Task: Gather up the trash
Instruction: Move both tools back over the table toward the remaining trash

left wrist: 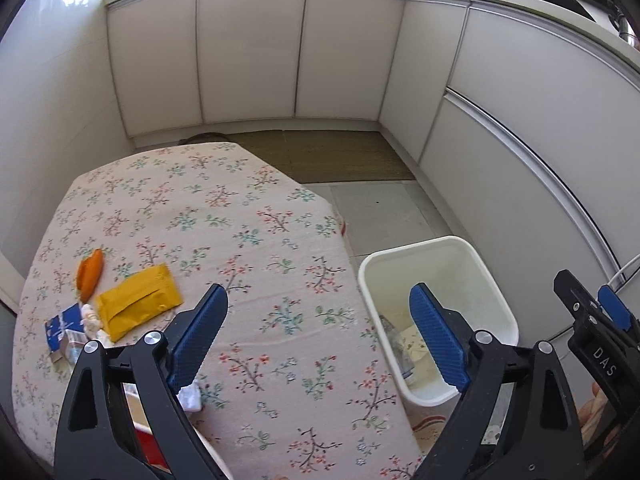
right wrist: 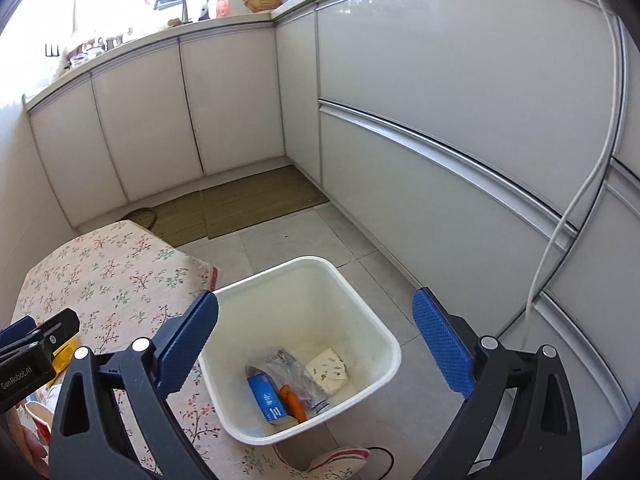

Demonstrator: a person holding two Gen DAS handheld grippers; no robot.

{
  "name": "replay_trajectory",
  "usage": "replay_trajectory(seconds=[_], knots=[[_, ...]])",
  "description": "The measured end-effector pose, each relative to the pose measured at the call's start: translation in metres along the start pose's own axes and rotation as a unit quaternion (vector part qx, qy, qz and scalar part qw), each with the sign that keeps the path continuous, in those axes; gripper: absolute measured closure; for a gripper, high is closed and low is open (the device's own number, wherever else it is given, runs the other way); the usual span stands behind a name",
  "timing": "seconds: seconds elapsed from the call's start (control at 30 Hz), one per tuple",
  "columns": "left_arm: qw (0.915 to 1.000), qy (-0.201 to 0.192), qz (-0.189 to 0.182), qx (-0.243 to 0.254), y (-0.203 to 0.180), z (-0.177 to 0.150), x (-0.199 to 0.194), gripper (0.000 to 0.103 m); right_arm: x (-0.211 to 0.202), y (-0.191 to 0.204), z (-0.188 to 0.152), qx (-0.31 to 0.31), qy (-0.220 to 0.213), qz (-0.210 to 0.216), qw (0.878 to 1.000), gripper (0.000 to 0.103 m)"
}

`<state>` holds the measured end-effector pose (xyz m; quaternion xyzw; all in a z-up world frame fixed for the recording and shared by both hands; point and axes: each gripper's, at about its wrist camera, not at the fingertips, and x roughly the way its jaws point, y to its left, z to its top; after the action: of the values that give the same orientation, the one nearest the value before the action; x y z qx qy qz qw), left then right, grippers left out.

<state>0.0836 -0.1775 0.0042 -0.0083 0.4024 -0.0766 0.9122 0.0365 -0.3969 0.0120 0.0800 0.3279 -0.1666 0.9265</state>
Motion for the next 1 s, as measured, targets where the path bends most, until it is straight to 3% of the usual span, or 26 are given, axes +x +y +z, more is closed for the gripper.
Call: replay_trajectory(seconds=[0.53, 1.0], knots=[[0.9922, -0.012, 0.113, -0.050, 0.102, -0.016, -0.049, 0.012, -0.013, 0.108, -0.017, -0.093, 0.011, 0.093, 0.991, 0.007], [0.9742, 0.047, 0.175, -0.135, 0.193, -0.048, -0.037, 0.012, -0.018, 0.193, -0.046, -0.170, 0.043, 0.166, 0.970, 0.007]])
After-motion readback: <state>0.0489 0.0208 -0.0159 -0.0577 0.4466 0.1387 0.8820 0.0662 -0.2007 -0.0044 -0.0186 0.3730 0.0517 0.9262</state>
